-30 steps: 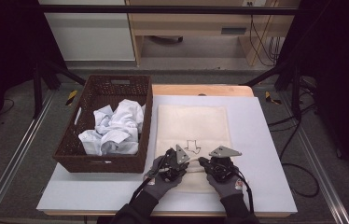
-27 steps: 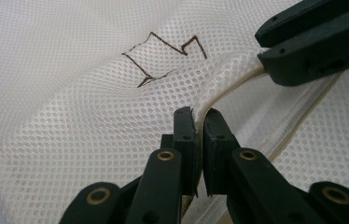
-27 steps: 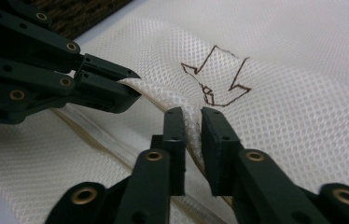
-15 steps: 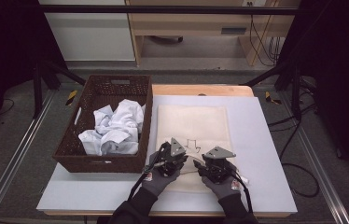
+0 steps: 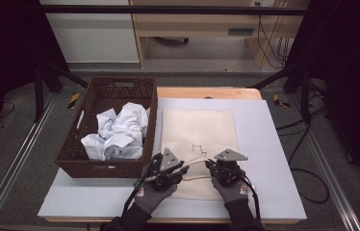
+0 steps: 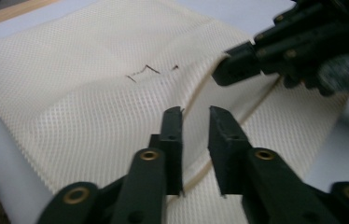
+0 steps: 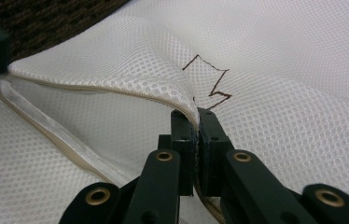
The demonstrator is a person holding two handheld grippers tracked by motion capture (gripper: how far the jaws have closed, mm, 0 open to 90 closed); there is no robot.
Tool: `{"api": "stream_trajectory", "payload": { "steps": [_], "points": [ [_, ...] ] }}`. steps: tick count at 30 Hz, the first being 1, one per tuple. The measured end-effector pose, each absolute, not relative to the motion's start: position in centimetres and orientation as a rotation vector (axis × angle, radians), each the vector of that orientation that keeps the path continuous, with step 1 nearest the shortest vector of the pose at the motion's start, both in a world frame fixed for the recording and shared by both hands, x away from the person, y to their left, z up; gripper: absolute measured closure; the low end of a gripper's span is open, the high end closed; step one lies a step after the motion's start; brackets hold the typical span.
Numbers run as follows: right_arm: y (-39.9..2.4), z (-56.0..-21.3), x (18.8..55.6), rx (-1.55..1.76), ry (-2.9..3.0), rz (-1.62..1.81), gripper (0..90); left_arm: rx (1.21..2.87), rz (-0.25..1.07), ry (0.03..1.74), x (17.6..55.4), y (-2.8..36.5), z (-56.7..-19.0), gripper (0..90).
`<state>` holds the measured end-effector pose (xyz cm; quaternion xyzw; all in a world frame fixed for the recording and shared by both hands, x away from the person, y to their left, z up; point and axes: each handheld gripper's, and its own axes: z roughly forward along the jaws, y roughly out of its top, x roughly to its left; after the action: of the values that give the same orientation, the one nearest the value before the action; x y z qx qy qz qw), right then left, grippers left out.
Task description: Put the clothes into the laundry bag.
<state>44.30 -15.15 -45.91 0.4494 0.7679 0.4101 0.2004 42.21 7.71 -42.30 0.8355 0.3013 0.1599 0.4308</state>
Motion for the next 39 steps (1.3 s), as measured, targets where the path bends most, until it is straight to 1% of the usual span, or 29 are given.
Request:
{"api": "stream_trajectory", "payload": {
  "steps": [2, 3, 4, 10, 14, 21, 27, 29, 31, 32, 35, 36, 37, 38, 39],
  "points": [
    [-15.2, -45.7, 44.3, 1.260, 2.142, 1.160, 87.4, 2.122, 0.385, 0.760, 41.7, 8.3, -42.7, 85.2],
    [-15.2, -45.6, 44.4, 1.255, 2.138, 1.162, 87.4, 2.145, 0.384, 0.760, 41.5, 8.6, -43.2, 88.4],
    [-15.2, -45.4, 44.3, 1.263, 2.131, 1.171, 87.4, 2.162, 0.382, 0.765, 41.4, 8.9, -43.7, 89.3],
    [-15.2, -44.3, 44.3, 1.251, 2.110, 1.211, 87.4, 2.206, 0.350, 0.829, 41.3, 10.4, -46.6, 89.4],
    [-14.9, -43.6, 44.4, 1.235, 2.090, 1.235, 87.2, 2.224, 0.343, 0.839, 41.1, 10.7, -47.8, 89.3],
    [-14.8, -42.6, 44.2, 1.209, 2.019, 1.300, 87.0, 2.220, 0.348, 0.830, 41.1, 10.7, -47.8, 89.3],
    [-14.8, -42.4, 44.2, 1.199, 2.002, 1.317, 86.9, 2.214, 0.355, 0.826, 41.0, 10.7, -47.9, 89.1],
    [-14.7, -42.4, 44.1, 1.198, 2.004, 1.316, 86.8, 2.213, 0.344, 0.825, 41.0, 10.7, -47.8, 87.6],
    [-14.8, -42.6, 44.2, 1.208, 2.018, 1.310, 86.6, 2.202, 0.344, 0.821, 40.9, 10.7, -47.5, 83.3],
    [-14.8, -42.6, 44.2, 1.208, 2.018, 1.310, 86.6, 2.194, 0.345, 0.817, 40.8, 10.7, -47.3, 83.3],
    [-14.9, -42.7, 44.2, 1.214, 2.024, 1.308, 86.5, 2.167, 0.347, 0.797, 40.6, 10.9, -46.4, 78.5],
    [-15.0, -42.7, 44.2, 1.215, 2.027, 1.311, 86.4, 2.158, 0.353, 0.792, 40.5, 10.9, -46.0, 76.2],
    [-15.0, -42.9, 44.2, 1.219, 2.027, 1.310, 86.3, 2.145, 0.358, 0.790, 40.4, 11.0, -45.6, 70.3],
    [-15.0, -42.9, 44.2, 1.219, 2.027, 1.310, 86.3, 2.140, 0.355, 0.786, 40.4, 11.1, -45.2, 70.3],
    [-15.0, -42.9, 44.1, 1.221, 2.031, 1.304, 86.2, 2.132, 0.351, 0.787, 40.4, 11.1, -45.0, 66.2]
  ]
}}
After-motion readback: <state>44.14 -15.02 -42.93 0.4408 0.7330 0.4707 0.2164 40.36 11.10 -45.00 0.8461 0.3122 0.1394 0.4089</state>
